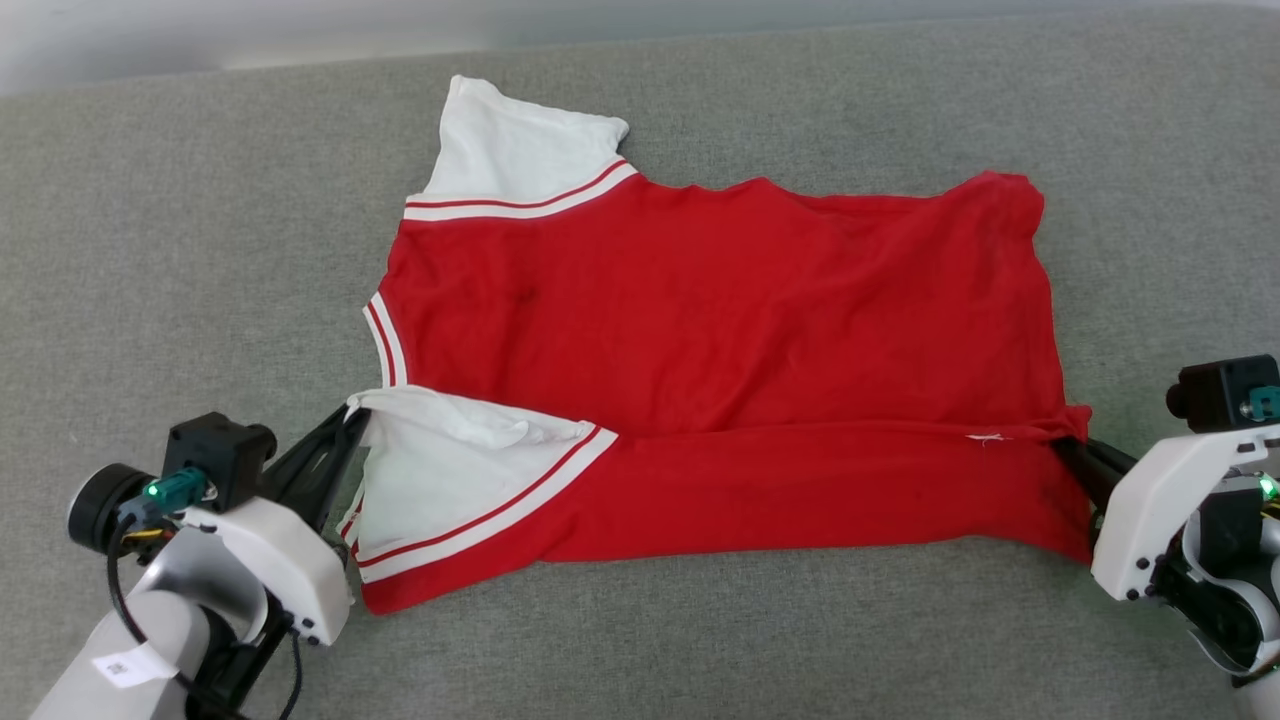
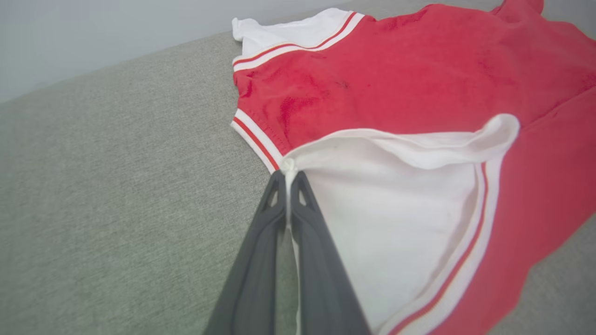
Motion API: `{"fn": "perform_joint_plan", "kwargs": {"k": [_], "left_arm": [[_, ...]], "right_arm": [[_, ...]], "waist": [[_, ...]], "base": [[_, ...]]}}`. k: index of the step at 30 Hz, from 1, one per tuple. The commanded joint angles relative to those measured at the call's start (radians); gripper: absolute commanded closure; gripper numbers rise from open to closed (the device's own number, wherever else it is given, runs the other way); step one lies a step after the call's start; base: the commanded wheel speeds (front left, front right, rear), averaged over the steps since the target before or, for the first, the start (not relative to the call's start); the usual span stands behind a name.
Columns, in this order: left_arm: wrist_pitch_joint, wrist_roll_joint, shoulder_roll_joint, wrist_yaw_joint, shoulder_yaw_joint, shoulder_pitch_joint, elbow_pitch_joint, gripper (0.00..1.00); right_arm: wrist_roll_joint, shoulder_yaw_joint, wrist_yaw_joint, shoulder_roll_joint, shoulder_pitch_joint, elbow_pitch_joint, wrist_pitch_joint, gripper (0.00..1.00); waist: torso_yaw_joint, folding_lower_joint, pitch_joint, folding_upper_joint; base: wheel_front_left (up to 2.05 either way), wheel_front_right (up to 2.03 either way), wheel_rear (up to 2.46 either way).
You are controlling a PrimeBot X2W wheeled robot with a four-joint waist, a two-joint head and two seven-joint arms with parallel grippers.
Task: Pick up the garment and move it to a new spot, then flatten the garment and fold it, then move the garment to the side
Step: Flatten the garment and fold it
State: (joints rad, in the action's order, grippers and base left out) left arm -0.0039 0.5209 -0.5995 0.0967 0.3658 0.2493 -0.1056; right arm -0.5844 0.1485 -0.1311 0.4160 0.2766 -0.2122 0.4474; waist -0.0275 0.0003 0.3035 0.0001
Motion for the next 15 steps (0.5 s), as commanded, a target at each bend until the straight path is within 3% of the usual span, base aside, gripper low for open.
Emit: {"fn": "perform_joint_plan", "kwargs": {"k": [1, 3, 4, 5, 6, 7, 15], "left_arm": [[-0.014, -0.004, 0.018, -0.001, 0.002, 0.03, -0.033, 1.0], [-0.036, -0.017, 0.034, -0.002, 0.01, 0.057, -0.075, 1.0], [-0.041, -0.018, 0.045, -0.003, 0.016, 0.066, -0.101, 0.64], [-0.045, -0.02, 0.055, -0.003, 0.022, 0.072, -0.124, 0.05], [-0.043, -0.013, 0.068, -0.003, 0.026, 0.079, -0.15, 0.0], [-0.048, -0.011, 0.076, -0.002, 0.031, 0.087, -0.17, 0.0], [-0.05, -0.017, 0.102, -0.058, 0.034, 0.052, -0.26, 0.0]], "right_arm": [[0.01, 0.01, 0.001, -0.003, 0.027, -0.02, -0.01, 1.0], [0.022, 0.02, 0.001, -0.005, 0.042, -0.046, -0.016, 1.0], [0.025, 0.029, 0.001, -0.004, 0.047, -0.06, -0.016, 1.0], [0.032, 0.028, 0.001, -0.005, 0.051, -0.075, -0.018, 1.0], [0.046, 0.032, 0.001, -0.003, 0.056, -0.083, -0.031, 0.59], [0.05, 0.036, 0.001, -0.006, 0.058, -0.094, -0.04, 0.0], [0.074, 0.057, 0.001, -0.003, 0.051, -0.108, -0.076, 0.0]], "waist": [[0.004, -0.0003, 0.008, -0.0001], [0.006, -0.0003, 0.011, -0.0001], [0.007, -0.0003, 0.011, -0.0001], [0.008, -0.0003, 0.009, -0.0001], [0.01, -0.0003, 0.005, -0.0001], [0.01, -0.0003, -0.001, -0.0001], [0.006, -0.0003, -0.078, -0.0001]], "base": [[0.0, 0.0, 0.0], [0.0, 0.0, 0.0], [0.0, 0.0, 0.0], [0.0, 0.0, 0.0], [0.0, 0.0, 0.0], [0.0, 0.0, 0.0], [0.0, 0.0, 0.0]]}}
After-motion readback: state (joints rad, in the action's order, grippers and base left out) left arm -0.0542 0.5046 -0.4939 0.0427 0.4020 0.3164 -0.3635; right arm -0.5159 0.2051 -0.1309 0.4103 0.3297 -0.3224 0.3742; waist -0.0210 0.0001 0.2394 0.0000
